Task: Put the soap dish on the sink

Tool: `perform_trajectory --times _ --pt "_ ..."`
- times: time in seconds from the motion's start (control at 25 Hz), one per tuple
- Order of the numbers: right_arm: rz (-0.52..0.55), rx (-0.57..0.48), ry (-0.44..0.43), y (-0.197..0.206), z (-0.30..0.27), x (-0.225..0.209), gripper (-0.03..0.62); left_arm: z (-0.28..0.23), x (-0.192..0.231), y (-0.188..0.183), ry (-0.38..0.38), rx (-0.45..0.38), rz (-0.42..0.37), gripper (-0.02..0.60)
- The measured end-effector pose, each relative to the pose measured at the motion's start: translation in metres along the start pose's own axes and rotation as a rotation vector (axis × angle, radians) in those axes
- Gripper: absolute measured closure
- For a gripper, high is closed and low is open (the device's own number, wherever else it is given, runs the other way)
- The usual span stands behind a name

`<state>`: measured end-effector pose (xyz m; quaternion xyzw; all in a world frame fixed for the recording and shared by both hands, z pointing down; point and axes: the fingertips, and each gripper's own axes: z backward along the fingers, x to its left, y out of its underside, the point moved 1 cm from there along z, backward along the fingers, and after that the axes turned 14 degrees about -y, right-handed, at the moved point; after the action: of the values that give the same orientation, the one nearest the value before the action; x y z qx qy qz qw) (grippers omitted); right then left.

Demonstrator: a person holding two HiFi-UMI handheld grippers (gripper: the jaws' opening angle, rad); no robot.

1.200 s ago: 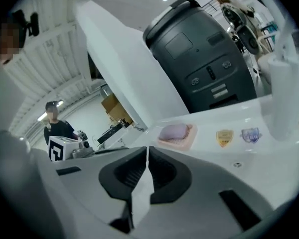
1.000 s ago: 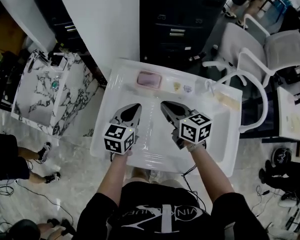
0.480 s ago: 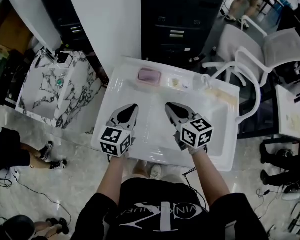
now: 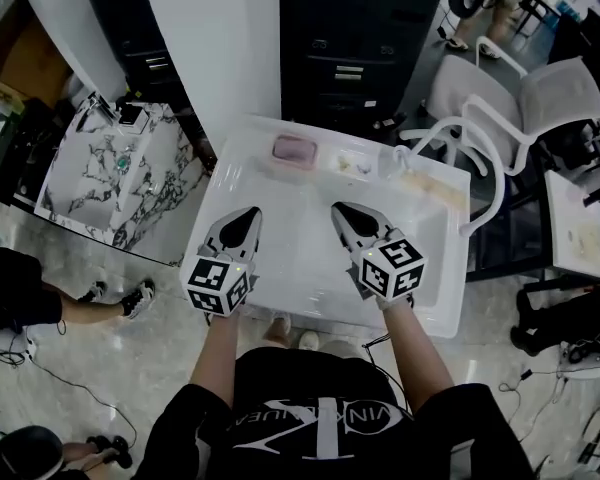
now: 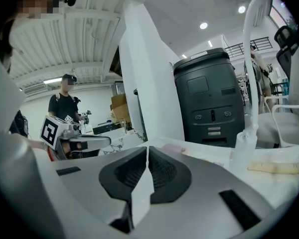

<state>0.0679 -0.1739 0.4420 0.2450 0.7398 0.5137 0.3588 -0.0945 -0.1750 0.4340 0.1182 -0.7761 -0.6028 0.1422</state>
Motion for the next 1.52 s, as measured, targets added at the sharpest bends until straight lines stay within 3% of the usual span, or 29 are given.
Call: perform_trajectory --times 0.64,1.52 --pt "0.053 -0.034 0.023 -0.007 0.034 0.016 0.562 0.035 0.007 -0.021 -0.076 -0.085 0.024 0.568" --pt "0.027 -0.056 0.036 -0.002 0.05 0.022 0.56 0.045 -0.004 -0.02 -0.064 -0.077 0.024 0.568"
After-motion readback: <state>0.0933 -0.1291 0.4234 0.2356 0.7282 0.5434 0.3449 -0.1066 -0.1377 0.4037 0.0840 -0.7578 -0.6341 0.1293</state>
